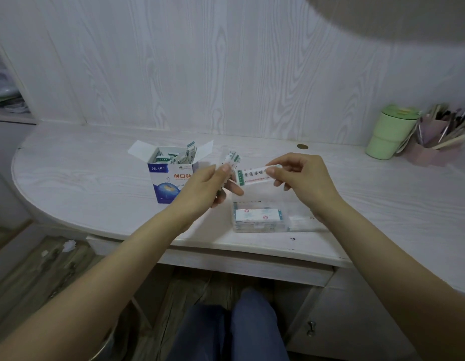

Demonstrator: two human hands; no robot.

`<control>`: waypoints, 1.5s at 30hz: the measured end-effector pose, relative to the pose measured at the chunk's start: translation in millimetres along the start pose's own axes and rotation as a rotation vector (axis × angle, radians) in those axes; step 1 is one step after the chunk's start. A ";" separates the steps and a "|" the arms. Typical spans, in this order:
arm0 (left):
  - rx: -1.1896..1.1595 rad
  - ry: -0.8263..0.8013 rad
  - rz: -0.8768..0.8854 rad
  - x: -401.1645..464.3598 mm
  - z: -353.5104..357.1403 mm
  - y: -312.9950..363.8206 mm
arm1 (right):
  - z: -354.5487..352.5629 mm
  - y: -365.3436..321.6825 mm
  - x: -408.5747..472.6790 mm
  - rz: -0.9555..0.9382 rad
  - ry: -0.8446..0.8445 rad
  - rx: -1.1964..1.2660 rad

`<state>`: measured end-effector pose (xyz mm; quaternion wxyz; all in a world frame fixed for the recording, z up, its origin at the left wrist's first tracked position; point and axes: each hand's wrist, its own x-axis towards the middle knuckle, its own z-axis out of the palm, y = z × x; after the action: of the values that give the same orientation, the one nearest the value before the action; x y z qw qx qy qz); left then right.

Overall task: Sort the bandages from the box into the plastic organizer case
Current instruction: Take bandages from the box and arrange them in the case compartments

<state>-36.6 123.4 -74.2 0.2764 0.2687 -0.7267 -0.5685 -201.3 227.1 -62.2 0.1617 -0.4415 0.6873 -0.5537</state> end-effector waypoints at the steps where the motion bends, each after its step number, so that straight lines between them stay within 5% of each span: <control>1: 0.038 0.059 0.013 2.6 -2.0 -1.5 | -1.7 2.9 3.9 0.027 0.028 -0.008; 5: 0.058 0.178 0.060 10.0 -7.1 -3.8 | 0.9 15.6 17.4 0.117 0.061 -0.154; 18: 0.073 0.119 0.080 18.7 -5.7 -7.6 | 31.1 22.6 25.4 0.103 -0.256 -0.769; 30: -0.042 -0.033 0.007 14.5 -5.3 -6.1 | 35.2 12.0 28.4 0.022 -0.335 -0.951; 36: -0.075 -0.035 -0.008 11.8 -9.2 0.0 | 30.0 9.3 34.9 -0.084 -0.514 -0.987; 38: -0.074 -0.032 -0.012 11.9 -11.0 -0.2 | 23.9 8.3 36.3 -0.102 -0.524 -0.893; 43: -0.105 -0.003 -0.021 12.5 -7.5 -2.3 | 7.8 -9.4 21.2 -0.038 -0.348 -0.085; 45: -0.099 -0.041 -0.038 11.5 -1.9 -1.5 | 11.3 -11.3 15.9 -0.037 -0.291 0.030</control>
<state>-43.2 113.6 -74.1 0.2634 0.2568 -0.6980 -0.6144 -197.3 207.6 -51.4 0.2560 -0.5273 0.6399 -0.4968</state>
